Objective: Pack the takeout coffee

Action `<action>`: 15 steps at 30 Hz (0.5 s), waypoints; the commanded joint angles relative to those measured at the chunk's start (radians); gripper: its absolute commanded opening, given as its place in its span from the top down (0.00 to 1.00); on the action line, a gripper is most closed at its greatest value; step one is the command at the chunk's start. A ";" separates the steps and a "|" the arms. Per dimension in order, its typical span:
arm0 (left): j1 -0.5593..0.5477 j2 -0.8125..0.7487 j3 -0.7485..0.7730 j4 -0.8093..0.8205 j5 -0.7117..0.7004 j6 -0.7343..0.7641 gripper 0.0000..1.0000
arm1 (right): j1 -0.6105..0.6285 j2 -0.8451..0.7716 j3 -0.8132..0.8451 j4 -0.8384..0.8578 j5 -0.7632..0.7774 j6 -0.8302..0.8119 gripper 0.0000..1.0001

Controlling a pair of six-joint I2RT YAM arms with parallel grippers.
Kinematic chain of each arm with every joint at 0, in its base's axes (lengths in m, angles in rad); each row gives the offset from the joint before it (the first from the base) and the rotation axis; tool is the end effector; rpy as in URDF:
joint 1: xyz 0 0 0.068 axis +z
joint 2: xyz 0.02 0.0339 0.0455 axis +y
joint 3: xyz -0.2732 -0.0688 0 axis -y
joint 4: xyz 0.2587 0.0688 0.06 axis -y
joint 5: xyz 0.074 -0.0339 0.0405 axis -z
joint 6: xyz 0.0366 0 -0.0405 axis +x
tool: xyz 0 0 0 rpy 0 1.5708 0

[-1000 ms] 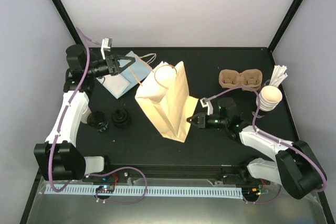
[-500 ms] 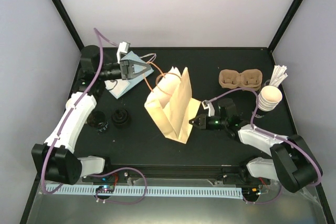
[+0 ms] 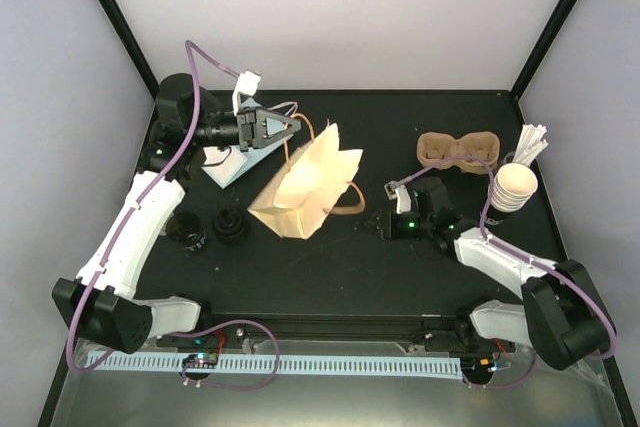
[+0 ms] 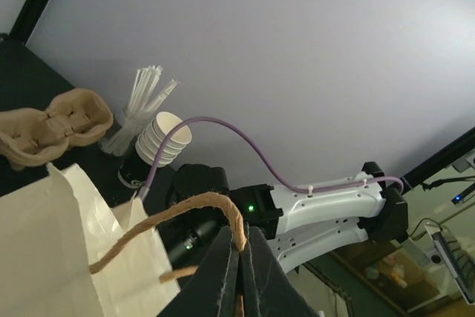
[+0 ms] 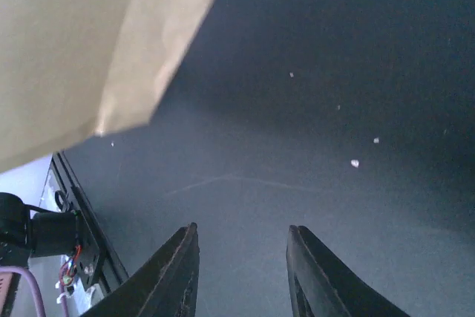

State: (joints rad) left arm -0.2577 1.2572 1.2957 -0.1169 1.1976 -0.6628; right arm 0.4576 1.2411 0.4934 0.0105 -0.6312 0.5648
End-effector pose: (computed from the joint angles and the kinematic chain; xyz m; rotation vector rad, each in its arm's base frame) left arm 0.2611 -0.1041 0.4364 0.6649 1.7651 -1.6304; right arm 0.2046 0.1248 0.1705 -0.2210 2.4494 1.2203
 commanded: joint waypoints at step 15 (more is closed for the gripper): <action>-0.011 0.082 0.113 -0.303 -0.063 0.249 0.98 | -0.005 -0.205 0.330 -0.334 0.170 -0.224 0.63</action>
State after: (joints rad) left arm -0.2596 1.3190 1.3666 -0.3660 1.1484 -0.4557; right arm 0.4576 1.0756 0.7353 -0.2504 -0.5018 0.3866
